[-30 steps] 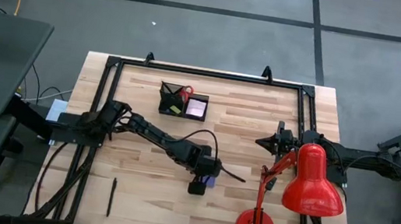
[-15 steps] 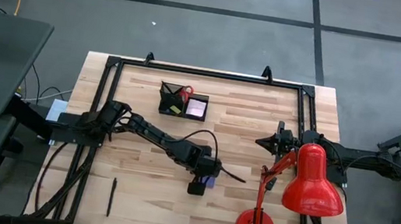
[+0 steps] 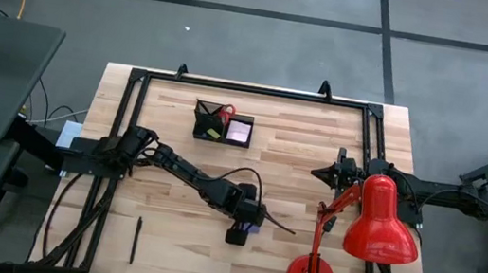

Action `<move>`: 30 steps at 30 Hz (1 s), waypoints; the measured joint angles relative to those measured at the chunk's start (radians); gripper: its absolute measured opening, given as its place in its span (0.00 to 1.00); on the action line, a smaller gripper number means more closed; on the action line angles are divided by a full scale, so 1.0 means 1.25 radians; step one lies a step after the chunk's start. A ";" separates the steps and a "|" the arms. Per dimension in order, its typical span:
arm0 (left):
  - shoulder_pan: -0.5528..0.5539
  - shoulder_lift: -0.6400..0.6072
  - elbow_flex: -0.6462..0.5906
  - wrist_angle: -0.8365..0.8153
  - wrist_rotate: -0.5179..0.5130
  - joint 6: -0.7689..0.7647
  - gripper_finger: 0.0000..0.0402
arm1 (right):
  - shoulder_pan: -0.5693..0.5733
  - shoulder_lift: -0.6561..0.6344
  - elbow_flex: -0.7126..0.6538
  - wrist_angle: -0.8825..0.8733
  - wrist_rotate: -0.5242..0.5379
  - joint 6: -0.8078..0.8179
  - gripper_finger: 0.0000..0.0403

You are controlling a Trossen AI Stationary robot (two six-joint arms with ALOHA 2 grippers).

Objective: Pick and place office supplies into organizer
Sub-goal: Put the blue sticky notes into the black desk organizer

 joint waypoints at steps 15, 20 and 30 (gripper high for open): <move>0.010 0.038 0.004 0.012 -0.005 -0.005 0.90 | 0.000 0.000 0.000 0.000 0.000 0.000 0.00; 0.012 0.038 0.003 0.014 -0.001 -0.004 0.85 | 0.000 -0.001 0.000 0.000 0.000 0.000 0.00; 0.012 0.038 0.003 0.015 -0.007 -0.005 0.73 | 0.000 -0.001 0.000 0.000 0.000 0.000 0.00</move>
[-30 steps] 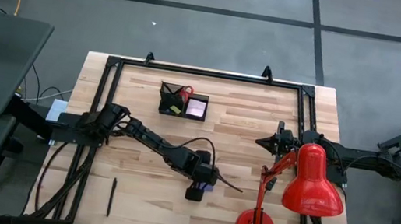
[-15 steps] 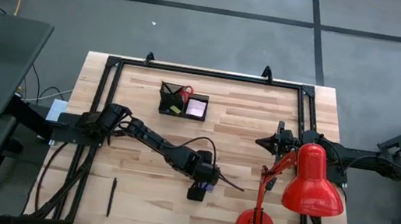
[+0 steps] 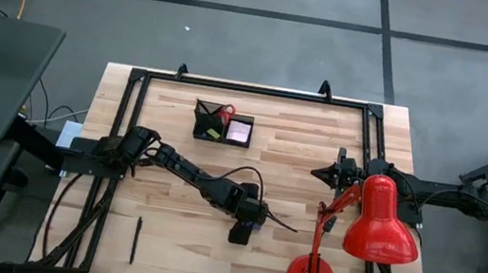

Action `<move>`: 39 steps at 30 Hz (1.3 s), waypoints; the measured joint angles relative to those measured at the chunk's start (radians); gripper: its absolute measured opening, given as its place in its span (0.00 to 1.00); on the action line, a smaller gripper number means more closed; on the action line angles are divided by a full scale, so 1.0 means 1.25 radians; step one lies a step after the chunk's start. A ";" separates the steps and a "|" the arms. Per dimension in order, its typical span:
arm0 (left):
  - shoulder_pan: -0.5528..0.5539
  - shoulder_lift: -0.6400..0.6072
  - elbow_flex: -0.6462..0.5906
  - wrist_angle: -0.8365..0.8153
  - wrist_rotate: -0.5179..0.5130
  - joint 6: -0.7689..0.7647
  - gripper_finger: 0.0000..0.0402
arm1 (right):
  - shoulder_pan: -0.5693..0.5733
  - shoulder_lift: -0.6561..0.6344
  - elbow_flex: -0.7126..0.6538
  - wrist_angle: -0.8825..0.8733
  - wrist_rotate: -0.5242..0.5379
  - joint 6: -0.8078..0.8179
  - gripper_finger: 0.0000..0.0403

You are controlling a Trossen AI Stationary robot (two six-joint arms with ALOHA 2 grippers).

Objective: Pick and place office supplies into organizer
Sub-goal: Put the blue sticky notes into the black desk organizer

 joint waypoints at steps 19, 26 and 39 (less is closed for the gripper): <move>0.000 -0.033 -0.004 -0.019 -0.048 -0.022 0.68 | 0.000 0.000 0.000 0.000 0.000 0.000 0.00; 0.001 -0.039 -0.006 -0.016 -0.049 -0.019 0.68 | 0.000 0.000 0.000 0.000 0.000 0.000 0.00; -0.010 -0.041 -0.005 -0.022 -0.104 -0.045 0.69 | 0.000 0.000 0.000 0.000 0.000 0.000 0.00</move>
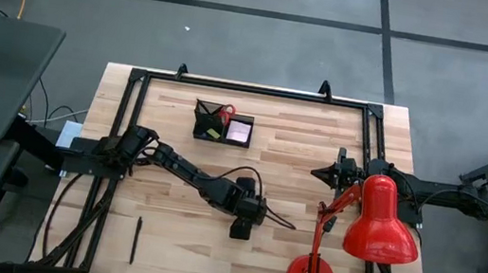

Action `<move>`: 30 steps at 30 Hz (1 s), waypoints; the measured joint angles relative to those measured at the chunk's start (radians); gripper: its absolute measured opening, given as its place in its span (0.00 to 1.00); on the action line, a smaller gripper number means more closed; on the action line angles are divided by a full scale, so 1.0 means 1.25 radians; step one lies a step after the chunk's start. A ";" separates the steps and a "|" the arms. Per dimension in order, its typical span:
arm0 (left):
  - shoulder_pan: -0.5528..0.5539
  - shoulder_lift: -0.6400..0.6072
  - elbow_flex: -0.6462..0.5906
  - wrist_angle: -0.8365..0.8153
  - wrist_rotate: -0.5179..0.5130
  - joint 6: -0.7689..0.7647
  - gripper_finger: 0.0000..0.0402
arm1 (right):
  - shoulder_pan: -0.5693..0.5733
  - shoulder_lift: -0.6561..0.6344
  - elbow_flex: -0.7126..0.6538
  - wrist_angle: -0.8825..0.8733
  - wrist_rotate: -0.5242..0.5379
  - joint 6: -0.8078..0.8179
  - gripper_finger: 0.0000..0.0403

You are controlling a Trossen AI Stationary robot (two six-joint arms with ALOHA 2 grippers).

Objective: Pick and place office supplies into organizer
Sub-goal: Put the blue sticky notes into the black desk organizer

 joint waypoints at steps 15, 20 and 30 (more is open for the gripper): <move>0.000 -0.088 0.003 -0.067 0.031 0.026 0.69 | 0.000 0.000 0.000 0.000 0.000 0.000 0.00; 0.000 -0.127 0.003 -0.140 0.017 0.065 0.69 | 0.000 0.000 0.000 0.000 0.000 0.000 0.00; 0.068 -0.185 0.003 -0.184 0.008 0.103 0.69 | 0.000 0.000 0.000 0.000 0.000 0.000 0.00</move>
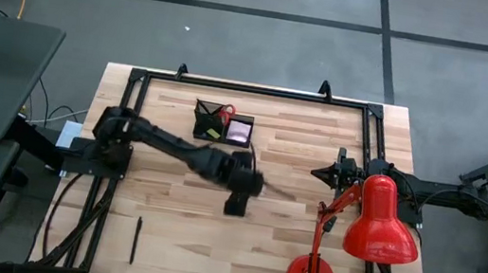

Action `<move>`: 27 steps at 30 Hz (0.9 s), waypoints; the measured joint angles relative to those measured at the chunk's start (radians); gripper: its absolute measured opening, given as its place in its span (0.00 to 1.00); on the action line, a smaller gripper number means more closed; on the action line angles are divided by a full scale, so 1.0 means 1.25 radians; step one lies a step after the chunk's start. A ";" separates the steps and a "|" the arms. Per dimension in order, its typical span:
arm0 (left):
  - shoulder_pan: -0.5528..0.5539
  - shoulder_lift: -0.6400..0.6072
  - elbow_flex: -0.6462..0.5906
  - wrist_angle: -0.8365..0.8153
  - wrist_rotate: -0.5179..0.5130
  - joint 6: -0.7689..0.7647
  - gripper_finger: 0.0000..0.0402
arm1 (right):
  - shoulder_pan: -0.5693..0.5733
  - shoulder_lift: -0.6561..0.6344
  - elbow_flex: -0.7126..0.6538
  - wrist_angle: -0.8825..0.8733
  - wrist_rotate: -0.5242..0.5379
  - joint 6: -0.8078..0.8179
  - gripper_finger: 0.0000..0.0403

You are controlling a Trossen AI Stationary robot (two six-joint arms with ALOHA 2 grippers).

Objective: Pick and place office supplies into organizer
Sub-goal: Put the blue sticky notes into the black desk organizer

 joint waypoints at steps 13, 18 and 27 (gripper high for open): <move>0.247 -0.004 0.000 0.122 0.162 -0.321 0.69 | 0.000 0.000 0.000 0.000 0.000 0.000 0.00; 0.288 -0.004 0.000 0.130 0.171 -0.464 0.69 | 0.000 0.000 0.000 0.000 0.000 0.000 0.00; 0.339 -0.004 0.001 0.170 0.140 -0.524 0.69 | 0.000 0.000 0.000 0.000 0.000 0.000 0.00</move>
